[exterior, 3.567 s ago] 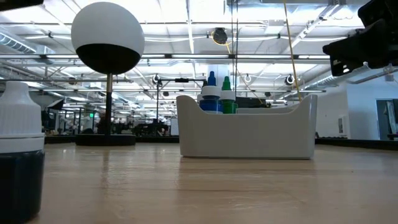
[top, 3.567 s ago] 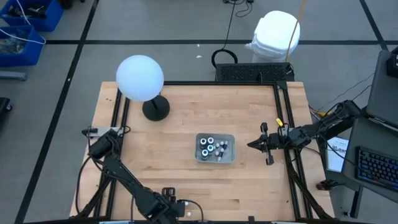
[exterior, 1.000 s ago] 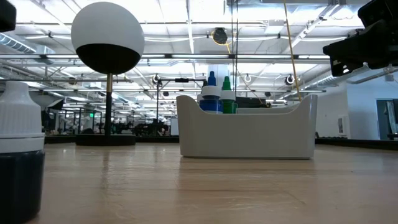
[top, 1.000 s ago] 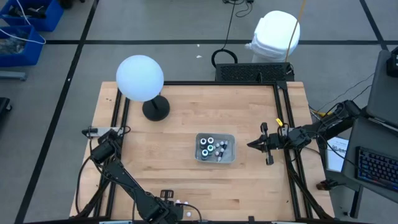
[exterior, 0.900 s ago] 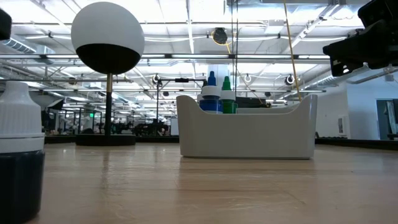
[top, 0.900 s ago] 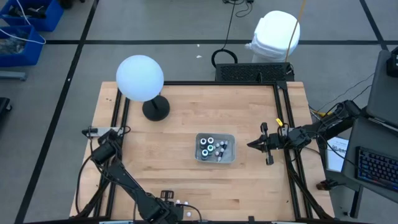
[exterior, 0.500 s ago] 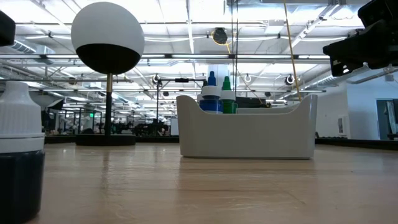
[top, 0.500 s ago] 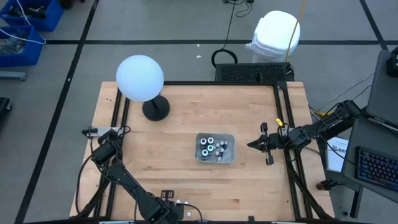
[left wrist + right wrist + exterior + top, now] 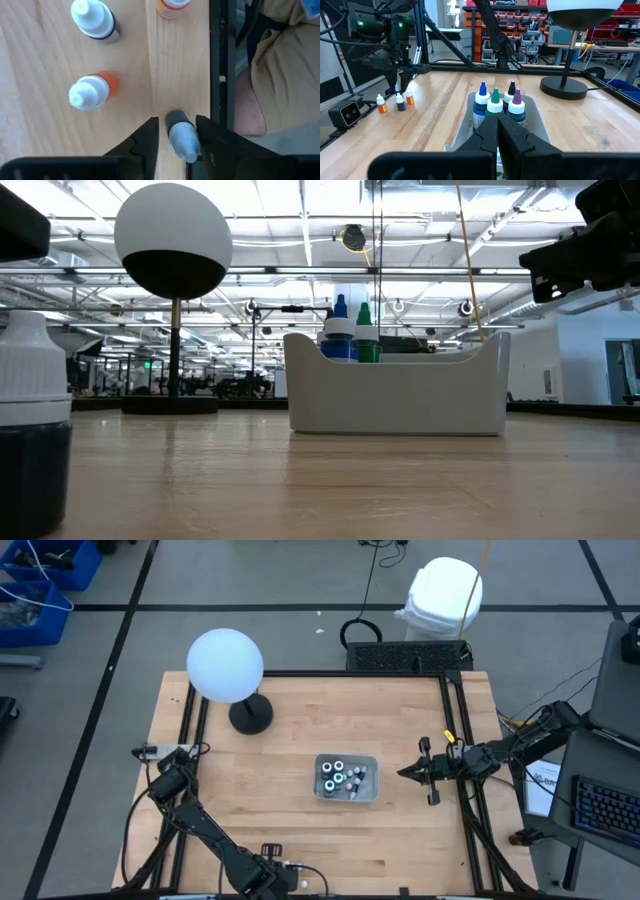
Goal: Pick & Place food coloring
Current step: Put the small dark blue food coloring bottle into the gray bin
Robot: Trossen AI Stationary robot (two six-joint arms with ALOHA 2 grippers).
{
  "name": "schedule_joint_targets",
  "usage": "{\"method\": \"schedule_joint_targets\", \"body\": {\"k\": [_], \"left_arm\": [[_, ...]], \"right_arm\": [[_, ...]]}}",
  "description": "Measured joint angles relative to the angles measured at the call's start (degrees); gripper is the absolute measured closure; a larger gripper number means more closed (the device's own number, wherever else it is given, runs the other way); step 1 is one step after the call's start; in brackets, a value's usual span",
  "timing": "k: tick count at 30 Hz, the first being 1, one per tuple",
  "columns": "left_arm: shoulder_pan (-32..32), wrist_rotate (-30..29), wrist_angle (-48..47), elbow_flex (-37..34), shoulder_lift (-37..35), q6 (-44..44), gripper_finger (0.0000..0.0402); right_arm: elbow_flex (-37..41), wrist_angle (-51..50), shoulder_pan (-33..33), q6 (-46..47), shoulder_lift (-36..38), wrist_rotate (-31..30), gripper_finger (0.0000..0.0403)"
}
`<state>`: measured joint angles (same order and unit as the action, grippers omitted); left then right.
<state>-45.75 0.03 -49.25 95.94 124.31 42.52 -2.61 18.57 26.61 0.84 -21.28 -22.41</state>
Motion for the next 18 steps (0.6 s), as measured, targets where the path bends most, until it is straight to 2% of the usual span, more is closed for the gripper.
{"method": "schedule_joint_targets", "body": {"k": [7,15,18], "left_arm": [[-0.07,0.02,-0.23,0.04,0.02,-0.21,0.0327],[0.35,2.58,-0.69,0.37,-0.09,-4.13,0.0322],[1.88,4.05,-4.38,4.19,-0.13,-6.15,0.0331]], "right_arm": [[0.0,0.0,-0.02,-0.01,-0.01,0.0,0.0403],[0.0,0.0,-0.02,0.24,0.0,0.0,0.0403],[0.0,0.02,-0.02,0.38,-0.02,0.0,0.0403]]}}
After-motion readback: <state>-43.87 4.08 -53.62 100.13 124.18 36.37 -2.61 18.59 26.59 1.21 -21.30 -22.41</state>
